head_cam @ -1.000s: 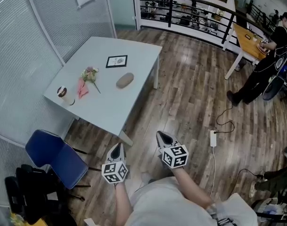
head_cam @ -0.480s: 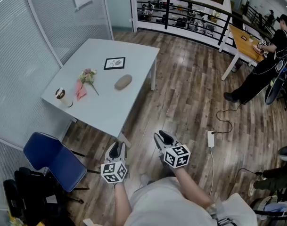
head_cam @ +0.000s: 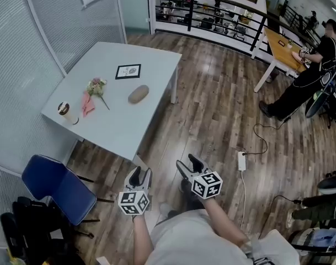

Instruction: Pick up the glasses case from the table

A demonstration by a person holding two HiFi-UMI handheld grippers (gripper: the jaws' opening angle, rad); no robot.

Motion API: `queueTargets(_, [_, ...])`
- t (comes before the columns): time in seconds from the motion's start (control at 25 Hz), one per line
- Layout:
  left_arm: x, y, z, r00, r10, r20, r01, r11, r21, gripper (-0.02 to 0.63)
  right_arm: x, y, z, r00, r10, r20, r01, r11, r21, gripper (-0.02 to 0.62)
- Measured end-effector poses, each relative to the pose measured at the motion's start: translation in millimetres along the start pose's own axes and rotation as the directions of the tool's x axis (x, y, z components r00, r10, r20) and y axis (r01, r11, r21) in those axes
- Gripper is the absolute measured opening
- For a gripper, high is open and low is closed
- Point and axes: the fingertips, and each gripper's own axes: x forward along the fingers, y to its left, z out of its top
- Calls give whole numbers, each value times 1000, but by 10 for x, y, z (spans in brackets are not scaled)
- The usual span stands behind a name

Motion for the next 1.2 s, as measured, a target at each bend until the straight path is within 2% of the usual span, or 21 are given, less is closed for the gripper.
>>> queueTargets(0.2, [184,40,-25,999,13,-49,-12,1000,12,202,139,-135,132,1000,-3,23,3,1000,8,244])
queueTargets(0.4, [437,36,135,999,1,-50,1,999,43,202,324,-309,276,998,-7,55,5,999,46,244])
queueTargets(0.68, [876,131,241,996,1,-89,6,997,78,202,745,-641,346,999,-14,45,9,995,102,244])
queueTargets(0.96, [1379,369,622,997,13,-77,-6,995,100,202,1369,-776,654,998,38,43,-42,993,107,244])
queueTargets(1.2, [1857,520,910,998,31,-60,-25,994,104,202,1797,-885,955,995,93,37,-96,993,74,244])
